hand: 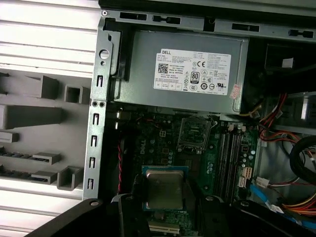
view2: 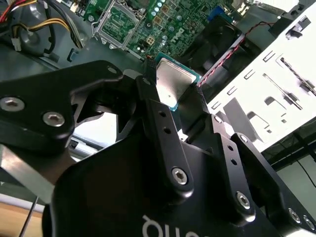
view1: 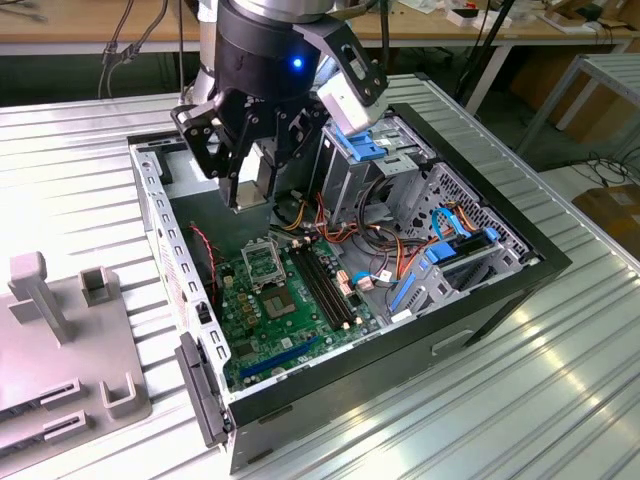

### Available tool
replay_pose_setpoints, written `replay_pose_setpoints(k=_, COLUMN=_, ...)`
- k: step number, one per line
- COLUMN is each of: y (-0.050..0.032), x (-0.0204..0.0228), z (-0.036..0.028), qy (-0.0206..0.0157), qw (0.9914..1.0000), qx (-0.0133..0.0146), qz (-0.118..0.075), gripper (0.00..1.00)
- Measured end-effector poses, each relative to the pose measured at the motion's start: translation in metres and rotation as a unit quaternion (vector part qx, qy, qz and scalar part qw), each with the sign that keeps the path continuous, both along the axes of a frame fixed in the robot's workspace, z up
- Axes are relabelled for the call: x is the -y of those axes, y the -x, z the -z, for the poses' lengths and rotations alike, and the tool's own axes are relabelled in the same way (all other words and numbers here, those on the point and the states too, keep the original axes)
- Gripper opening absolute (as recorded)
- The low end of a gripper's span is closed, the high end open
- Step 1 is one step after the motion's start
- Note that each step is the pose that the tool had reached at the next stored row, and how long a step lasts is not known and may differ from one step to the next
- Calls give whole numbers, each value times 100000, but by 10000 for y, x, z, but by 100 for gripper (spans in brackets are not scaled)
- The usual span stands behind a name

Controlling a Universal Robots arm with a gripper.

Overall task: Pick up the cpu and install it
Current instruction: 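Pick up the cpu and move it towards the insertion slot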

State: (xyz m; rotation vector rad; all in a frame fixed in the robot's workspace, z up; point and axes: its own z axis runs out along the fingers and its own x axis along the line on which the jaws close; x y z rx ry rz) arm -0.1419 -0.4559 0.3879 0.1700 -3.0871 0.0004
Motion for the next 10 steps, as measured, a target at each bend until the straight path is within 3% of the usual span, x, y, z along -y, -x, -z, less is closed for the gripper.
replay_pose_setpoints(k=10, y=-144, x=1, z=0, qy=0, qw=100000, qx=-8, qz=30, gripper=44)
